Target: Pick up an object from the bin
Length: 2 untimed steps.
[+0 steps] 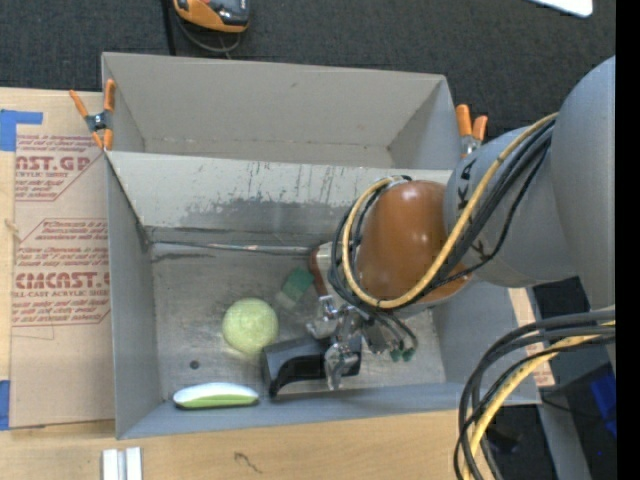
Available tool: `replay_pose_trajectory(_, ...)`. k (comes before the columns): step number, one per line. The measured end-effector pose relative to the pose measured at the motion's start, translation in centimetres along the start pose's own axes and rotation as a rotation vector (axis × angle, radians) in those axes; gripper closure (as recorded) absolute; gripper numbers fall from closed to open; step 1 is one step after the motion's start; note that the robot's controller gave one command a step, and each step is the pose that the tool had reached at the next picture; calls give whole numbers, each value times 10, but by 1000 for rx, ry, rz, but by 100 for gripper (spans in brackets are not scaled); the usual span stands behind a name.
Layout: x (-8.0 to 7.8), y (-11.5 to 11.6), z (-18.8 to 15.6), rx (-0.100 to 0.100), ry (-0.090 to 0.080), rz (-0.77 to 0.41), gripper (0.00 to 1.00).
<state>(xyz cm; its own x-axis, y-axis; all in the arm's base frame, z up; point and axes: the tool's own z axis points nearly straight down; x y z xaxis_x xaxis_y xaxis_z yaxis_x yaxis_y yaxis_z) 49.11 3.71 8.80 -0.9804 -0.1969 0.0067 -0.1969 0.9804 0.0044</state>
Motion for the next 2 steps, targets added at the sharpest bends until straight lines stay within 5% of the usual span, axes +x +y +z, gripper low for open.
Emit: replay_pose_trajectory(2,0,0,0,0,0,0,100)
